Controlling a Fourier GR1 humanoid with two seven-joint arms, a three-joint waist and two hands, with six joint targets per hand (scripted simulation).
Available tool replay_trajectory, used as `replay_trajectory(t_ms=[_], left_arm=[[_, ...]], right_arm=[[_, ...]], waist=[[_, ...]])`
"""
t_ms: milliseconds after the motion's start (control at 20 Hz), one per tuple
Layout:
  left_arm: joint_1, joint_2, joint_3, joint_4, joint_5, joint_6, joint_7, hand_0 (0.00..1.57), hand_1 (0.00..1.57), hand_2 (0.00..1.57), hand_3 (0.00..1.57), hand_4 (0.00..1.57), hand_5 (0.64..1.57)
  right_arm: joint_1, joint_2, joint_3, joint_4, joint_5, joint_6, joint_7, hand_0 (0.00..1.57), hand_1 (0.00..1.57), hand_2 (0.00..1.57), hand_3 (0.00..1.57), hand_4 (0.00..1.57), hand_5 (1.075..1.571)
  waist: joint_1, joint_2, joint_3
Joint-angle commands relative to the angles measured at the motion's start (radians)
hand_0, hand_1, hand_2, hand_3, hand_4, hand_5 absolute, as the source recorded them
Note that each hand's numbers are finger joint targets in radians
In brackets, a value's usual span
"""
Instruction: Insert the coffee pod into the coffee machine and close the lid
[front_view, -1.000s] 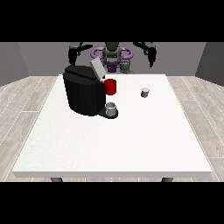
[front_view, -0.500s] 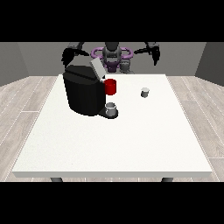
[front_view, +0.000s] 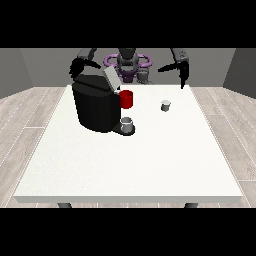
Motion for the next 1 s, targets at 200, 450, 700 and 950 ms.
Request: replay_trajectory(t_ms=[200, 450, 700, 950], left_arm=[[-0.144, 0.039, 0.039, 0.240, -0.037, -0.010, 0.002, 0.00, 0.00, 0.00, 0.00, 0.00, 1.571], [-0.248, 0.082, 0.057, 0.354, -0.089, 0.020, 0.017, 0.00, 0.00, 0.00, 0.00, 0.00, 1.571], [-0.220, 0.077, 0.009, 0.471, -0.171, 0.017, -0.069, 0.00, 0.00, 0.00, 0.00, 0.00, 1.571], [-0.269, 0.074, -0.033, 0.487, -0.241, 0.032, -0.017, 0.00, 0.00, 0.46, 0.00, 0.00, 1.571]], right_arm=[[-0.075, -0.014, 0.019, 0.020, 0.002, -0.018, 0.044, 0.00, 0.00, 0.00, 0.00, 0.34, 1.571], [-0.116, -0.001, 0.031, 0.036, 0.014, -0.050, 0.047, 0.00, 0.00, 0.00, 0.00, 0.40, 1.571], [-0.093, -0.012, 0.055, 0.020, 0.031, -0.056, 0.127, 0.00, 0.00, 0.00, 0.00, 0.39, 1.571], [-0.100, -0.013, 0.036, 0.116, 0.044, -0.070, 0.102, 0.00, 0.00, 0.00, 0.00, 0.42, 1.571]], waist=[[-0.026, 0.067, -0.0001], [-0.055, 0.115, -0.0001], [-0.051, 0.068, -0.0004], [-0.030, 0.039, 0.0000]])
